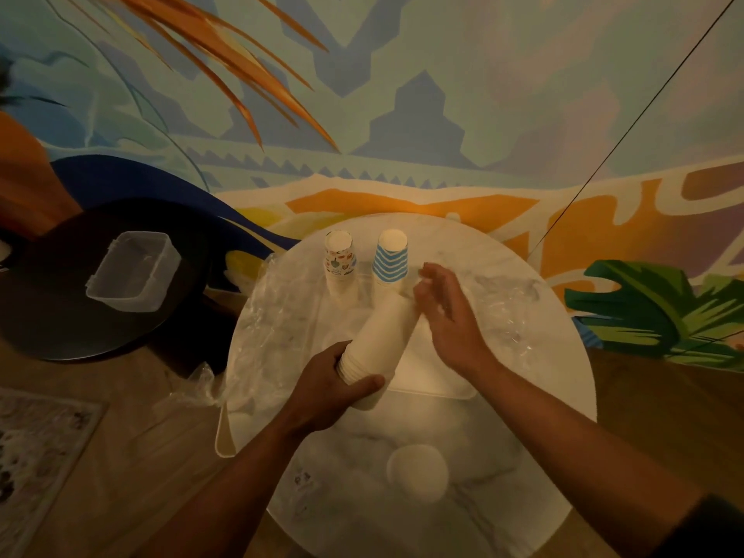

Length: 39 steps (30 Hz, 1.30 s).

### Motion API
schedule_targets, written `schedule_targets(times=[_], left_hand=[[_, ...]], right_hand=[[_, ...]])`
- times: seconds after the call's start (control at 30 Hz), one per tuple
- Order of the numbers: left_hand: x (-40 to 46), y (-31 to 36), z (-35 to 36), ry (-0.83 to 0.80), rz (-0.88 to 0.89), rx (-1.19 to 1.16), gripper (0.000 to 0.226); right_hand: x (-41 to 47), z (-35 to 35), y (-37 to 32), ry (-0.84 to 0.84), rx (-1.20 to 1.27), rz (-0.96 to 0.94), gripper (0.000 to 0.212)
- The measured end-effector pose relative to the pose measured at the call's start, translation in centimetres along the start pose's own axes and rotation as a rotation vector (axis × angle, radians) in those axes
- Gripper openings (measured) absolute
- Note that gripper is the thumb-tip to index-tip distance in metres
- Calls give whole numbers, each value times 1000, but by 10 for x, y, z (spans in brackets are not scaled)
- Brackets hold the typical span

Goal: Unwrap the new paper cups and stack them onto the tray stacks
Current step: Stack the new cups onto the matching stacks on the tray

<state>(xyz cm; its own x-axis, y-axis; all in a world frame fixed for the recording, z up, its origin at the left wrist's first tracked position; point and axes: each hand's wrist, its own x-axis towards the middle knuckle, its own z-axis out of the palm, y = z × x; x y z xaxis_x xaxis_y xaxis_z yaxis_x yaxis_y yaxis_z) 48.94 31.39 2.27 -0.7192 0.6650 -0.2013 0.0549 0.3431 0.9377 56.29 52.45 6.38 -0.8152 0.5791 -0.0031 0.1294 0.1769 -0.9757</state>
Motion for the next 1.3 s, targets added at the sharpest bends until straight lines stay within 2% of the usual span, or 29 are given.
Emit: schedule_targets(times=[0.1, 0.27, 0.4, 0.6, 0.7, 0.97, 1.3], left_hand=[[1, 6, 6, -21, 12, -2, 67], [0, 9, 13, -65, 14, 12, 69], [4, 8, 14, -89, 6, 9, 66], [9, 5, 12, -62, 3, -3, 76], [11, 2, 9, -57, -3, -14, 77], [10, 1, 5, -60, -13, -66, 71], [7, -6, -2, -79, -43, -71, 63]], right_hand=[[-25, 11, -10, -121, 100, 124, 67], [-31, 5, -14, -9, 88, 158, 48], [-15, -10, -22, 58, 78, 104, 44], [37, -49, -46, 276, 14, -75, 53], [62, -60, -42, 303, -80, -131, 64], [90, -48, 20, 136, -347, -74, 79], [93, -38, 69, -84, -571, 32, 73]])
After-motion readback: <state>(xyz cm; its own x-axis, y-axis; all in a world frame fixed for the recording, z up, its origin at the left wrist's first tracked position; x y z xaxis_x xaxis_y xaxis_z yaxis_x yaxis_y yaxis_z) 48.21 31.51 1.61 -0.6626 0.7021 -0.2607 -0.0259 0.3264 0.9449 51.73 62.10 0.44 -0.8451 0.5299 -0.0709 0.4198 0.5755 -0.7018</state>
